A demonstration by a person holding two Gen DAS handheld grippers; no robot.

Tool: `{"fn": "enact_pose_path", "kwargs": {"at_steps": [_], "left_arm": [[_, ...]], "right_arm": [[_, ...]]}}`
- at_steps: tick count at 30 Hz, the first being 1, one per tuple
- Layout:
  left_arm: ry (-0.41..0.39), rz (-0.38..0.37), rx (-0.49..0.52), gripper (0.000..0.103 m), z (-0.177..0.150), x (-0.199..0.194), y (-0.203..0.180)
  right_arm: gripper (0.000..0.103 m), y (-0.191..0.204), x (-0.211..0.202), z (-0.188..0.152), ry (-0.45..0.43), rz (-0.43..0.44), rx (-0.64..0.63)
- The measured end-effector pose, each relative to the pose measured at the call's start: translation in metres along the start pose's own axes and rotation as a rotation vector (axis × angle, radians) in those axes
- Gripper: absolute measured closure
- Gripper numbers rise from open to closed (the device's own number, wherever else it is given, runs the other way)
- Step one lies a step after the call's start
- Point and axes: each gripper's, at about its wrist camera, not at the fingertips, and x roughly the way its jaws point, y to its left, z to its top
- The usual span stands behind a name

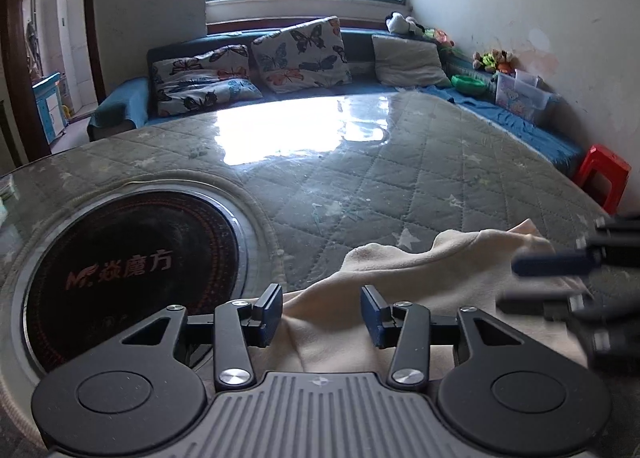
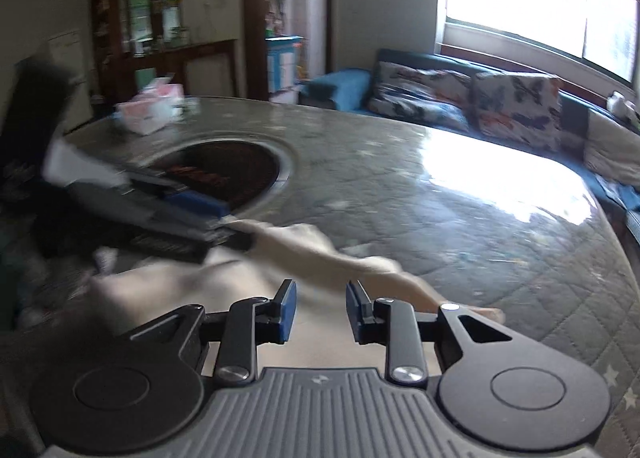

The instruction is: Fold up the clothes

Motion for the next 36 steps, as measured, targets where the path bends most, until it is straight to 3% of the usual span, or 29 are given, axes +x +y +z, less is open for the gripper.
{"fn": "enact_pose_path", "kwargs": {"at_steps": [7, 12, 17, 29, 36], "left_arm": [[-0.059, 0.013, 0.023, 0.054, -0.026, -0.044, 0.001], [-0.057, 0.037, 0.049, 0.054, -0.052, -0.057, -0.005], [-0.056, 0.049, 0.031, 0.054, -0.063, -0.06, -0.003], [-0.087, 0.043, 0.003, 0.047, -0.065, -0.073, 0.0], [-0.057, 0.043, -0.007, 0.047, -0.073, -0.065, -0.001]], "right_arm": [[0.072, 0.039, -0.016, -0.023, -0.019, 0.012, -0.085], [0.072, 0.059, -0.017, -0.039, -0.022, -0.02, -0.141], [0.074, 0.057, -0.038, -0.038, -0.077, -0.023, -0.109], [0.078, 0.033, -0.051, -0.049, -0.057, -0.057, -0.018], [0.079, 0.023, -0.047, -0.059, -0.017, -0.083, 0.015]]}}
